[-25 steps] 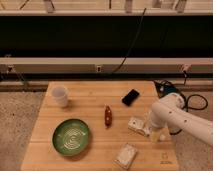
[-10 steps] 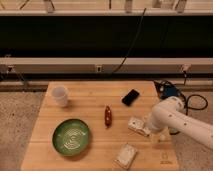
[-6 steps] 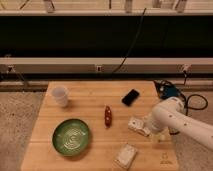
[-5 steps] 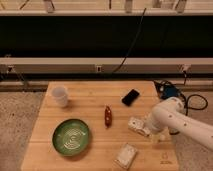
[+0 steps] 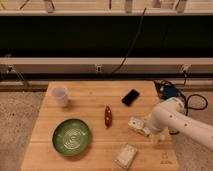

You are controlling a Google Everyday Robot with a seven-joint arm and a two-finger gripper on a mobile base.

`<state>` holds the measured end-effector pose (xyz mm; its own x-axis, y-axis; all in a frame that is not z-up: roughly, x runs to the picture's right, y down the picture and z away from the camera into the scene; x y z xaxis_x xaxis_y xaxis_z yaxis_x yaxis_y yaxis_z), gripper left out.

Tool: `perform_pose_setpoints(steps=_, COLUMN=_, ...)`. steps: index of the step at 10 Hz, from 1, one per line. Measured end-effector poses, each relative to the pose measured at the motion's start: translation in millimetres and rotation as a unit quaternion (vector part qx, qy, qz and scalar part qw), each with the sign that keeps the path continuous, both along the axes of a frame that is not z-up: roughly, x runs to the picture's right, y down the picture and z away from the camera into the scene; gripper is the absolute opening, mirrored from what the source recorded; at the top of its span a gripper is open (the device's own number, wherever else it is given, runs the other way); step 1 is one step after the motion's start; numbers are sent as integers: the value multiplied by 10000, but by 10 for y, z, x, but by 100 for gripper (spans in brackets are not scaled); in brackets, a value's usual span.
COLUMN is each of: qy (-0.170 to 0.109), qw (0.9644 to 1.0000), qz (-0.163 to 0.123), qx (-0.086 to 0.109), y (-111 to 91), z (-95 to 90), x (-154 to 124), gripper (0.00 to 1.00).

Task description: Place the bottle in the ceramic bowl

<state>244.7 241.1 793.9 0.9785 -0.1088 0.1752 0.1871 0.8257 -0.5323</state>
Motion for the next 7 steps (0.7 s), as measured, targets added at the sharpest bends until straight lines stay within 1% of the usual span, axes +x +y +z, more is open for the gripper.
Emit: perform_pose_setpoints(steps=7, qy=-100, qw=9999, qz=-24, qx=1, y=37, z=-6, x=-13, gripper=80)
